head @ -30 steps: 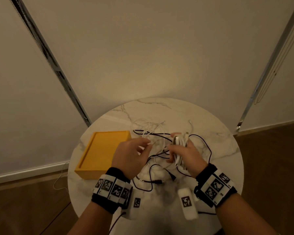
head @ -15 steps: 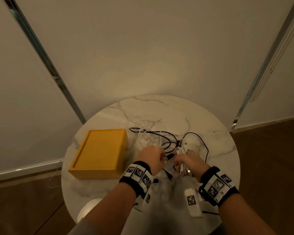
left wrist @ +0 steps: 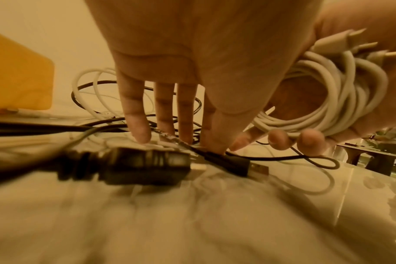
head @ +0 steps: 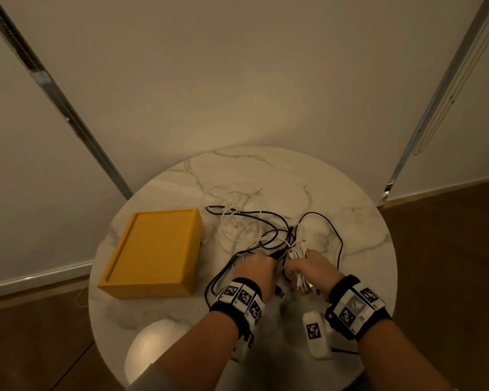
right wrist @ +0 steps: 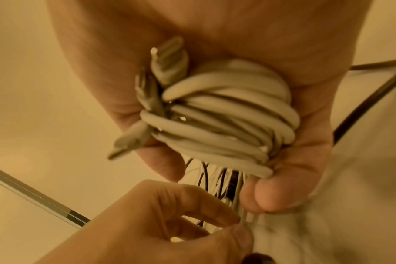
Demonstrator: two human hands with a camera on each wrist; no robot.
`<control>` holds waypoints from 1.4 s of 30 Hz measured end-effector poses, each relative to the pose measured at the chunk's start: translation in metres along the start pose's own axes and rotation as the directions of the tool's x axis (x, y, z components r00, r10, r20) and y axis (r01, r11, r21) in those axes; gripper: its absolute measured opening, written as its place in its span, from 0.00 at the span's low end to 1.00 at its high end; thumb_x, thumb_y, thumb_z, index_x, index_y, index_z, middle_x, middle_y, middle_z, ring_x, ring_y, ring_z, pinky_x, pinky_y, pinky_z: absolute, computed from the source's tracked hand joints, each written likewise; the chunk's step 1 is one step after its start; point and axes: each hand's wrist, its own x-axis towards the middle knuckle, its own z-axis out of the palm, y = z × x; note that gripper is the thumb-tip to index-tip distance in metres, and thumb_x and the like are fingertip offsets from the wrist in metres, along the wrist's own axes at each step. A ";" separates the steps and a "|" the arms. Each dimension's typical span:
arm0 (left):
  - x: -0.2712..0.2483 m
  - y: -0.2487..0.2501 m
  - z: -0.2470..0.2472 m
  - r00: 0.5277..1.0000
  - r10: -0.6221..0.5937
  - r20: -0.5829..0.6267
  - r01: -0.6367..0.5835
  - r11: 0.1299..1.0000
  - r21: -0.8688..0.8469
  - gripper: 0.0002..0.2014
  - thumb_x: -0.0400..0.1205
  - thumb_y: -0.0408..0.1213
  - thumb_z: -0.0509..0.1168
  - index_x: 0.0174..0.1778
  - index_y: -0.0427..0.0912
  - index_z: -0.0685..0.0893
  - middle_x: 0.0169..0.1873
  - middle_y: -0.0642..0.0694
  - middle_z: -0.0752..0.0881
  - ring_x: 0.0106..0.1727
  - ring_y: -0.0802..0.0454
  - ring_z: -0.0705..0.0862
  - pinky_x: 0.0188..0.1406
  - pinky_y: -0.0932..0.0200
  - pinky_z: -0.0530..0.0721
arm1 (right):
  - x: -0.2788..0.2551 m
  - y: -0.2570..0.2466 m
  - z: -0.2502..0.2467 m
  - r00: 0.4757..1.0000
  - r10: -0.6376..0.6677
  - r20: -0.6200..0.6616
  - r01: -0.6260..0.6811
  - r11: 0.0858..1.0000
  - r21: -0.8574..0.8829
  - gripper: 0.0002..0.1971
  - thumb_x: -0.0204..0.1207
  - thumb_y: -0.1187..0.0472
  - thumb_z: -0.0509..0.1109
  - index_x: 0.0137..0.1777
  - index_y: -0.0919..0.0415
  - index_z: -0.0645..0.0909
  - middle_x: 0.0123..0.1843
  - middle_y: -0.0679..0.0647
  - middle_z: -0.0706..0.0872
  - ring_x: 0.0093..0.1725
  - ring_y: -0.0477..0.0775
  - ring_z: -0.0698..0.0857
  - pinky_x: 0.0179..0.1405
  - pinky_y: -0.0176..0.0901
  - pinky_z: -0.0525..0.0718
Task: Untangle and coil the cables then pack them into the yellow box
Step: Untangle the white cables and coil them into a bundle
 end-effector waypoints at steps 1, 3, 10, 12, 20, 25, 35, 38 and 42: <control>0.001 0.000 0.000 1.000 -0.006 0.003 0.006 1.000 0.014 0.11 0.85 0.42 0.63 0.58 0.41 0.85 0.58 0.40 0.83 0.57 0.38 0.85 0.52 0.47 0.83 | 0.001 0.000 0.000 1.000 -0.004 0.006 0.004 1.000 0.006 0.02 0.59 0.69 0.71 0.31 0.63 0.80 0.30 0.63 0.79 0.29 0.60 0.79 0.27 0.47 0.78; 0.003 0.003 -0.001 1.000 -0.019 0.020 0.017 0.997 0.075 0.11 0.84 0.39 0.64 0.58 0.42 0.85 0.58 0.40 0.84 0.57 0.39 0.85 0.52 0.47 0.84 | 0.003 0.000 0.001 1.000 -0.017 0.017 0.016 1.000 0.017 0.05 0.60 0.69 0.71 0.28 0.61 0.79 0.30 0.62 0.78 0.30 0.60 0.79 0.28 0.47 0.77; 0.006 0.007 -0.001 0.996 -0.029 0.082 0.031 0.999 -0.022 0.16 0.81 0.35 0.69 0.65 0.41 0.79 0.61 0.41 0.84 0.61 0.42 0.84 0.60 0.46 0.85 | 0.008 0.001 0.008 0.992 -0.107 0.068 0.100 0.990 0.096 0.14 0.53 0.66 0.70 0.41 0.71 0.82 0.32 0.60 0.81 0.33 0.56 0.80 0.33 0.47 0.80; 0.008 0.000 -0.001 0.994 -0.072 0.079 0.084 0.983 -0.165 0.15 0.81 0.34 0.68 0.64 0.42 0.77 0.58 0.41 0.86 0.60 0.41 0.85 0.60 0.45 0.85 | 0.010 0.003 0.005 0.990 -0.119 0.078 0.104 0.978 0.180 0.24 0.54 0.67 0.70 0.53 0.78 0.81 0.37 0.65 0.83 0.36 0.60 0.82 0.32 0.47 0.81; -0.007 -0.009 -0.019 0.964 -0.043 -0.263 -0.059 0.927 -0.370 0.14 0.85 0.47 0.64 0.64 0.50 0.77 0.63 0.51 0.80 0.66 0.52 0.77 0.63 0.57 0.79 | 0.004 -0.023 -0.007 0.960 -0.261 0.098 0.193 0.875 0.443 0.29 0.56 0.71 0.69 0.62 0.68 0.83 0.51 0.66 0.85 0.37 0.61 0.87 0.28 0.46 0.81; -0.008 -0.031 -0.019 0.970 -0.144 -0.194 0.139 0.990 -0.038 0.45 0.71 0.71 0.66 0.80 0.65 0.52 0.83 0.49 0.51 0.82 0.40 0.54 0.72 0.34 0.71 | -0.011 -0.067 -0.014 0.918 -0.381 0.110 0.308 0.860 0.407 0.29 0.57 0.71 0.70 0.63 0.72 0.84 0.47 0.64 0.87 0.36 0.65 0.87 0.27 0.45 0.83; -0.002 -0.054 -0.002 0.992 -0.114 -0.057 0.113 0.993 -0.022 0.38 0.74 0.65 0.67 0.78 0.60 0.61 0.85 0.53 0.37 0.79 0.38 0.67 0.69 0.40 0.78 | -0.050 -0.181 -0.025 0.777 -0.586 0.231 0.518 0.803 0.296 0.24 0.61 0.71 0.67 0.59 0.71 0.85 0.50 0.64 0.82 0.38 0.63 0.87 0.28 0.47 0.85; -0.005 -0.056 0.000 0.990 -0.123 -0.066 0.121 0.992 -0.036 0.38 0.74 0.62 0.70 0.78 0.60 0.61 0.84 0.54 0.31 0.78 0.39 0.69 0.67 0.41 0.81 | -0.063 -0.205 -0.028 0.739 -0.630 0.238 0.572 0.774 0.271 0.23 0.62 0.71 0.67 0.60 0.71 0.84 0.51 0.64 0.82 0.38 0.62 0.87 0.29 0.48 0.85; -0.009 -0.058 -0.003 0.989 -0.145 0.008 0.145 0.988 -0.057 0.37 0.77 0.63 0.67 0.81 0.59 0.61 0.87 0.49 0.45 0.83 0.42 0.62 0.76 0.38 0.73 | -0.082 -0.232 -0.031 0.675 -0.719 0.163 0.660 0.688 0.303 0.23 0.62 0.72 0.65 0.59 0.70 0.84 0.49 0.63 0.81 0.39 0.62 0.85 0.32 0.48 0.82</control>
